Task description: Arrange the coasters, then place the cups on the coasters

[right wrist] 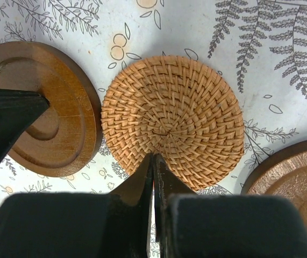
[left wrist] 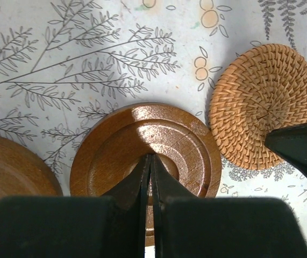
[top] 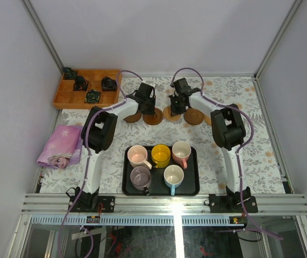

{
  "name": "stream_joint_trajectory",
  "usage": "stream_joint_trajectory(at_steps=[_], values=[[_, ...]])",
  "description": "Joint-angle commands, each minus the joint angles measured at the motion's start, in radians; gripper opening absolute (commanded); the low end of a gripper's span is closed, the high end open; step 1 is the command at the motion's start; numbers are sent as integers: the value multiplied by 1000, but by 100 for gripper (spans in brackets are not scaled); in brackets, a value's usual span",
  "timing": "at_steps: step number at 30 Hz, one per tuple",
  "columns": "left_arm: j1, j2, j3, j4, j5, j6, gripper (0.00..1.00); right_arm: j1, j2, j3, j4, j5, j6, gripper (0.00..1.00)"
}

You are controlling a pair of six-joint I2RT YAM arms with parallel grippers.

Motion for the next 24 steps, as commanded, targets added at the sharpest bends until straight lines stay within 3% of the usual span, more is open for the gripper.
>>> stream_joint_trajectory(at_steps=[1,24], values=[[34,54,-1,-73,-22,24,0,6,28,48,-45,38,-5,0],[71,50,-39,-63,-58,17,0,11,14,41,-55,4,-7,0]])
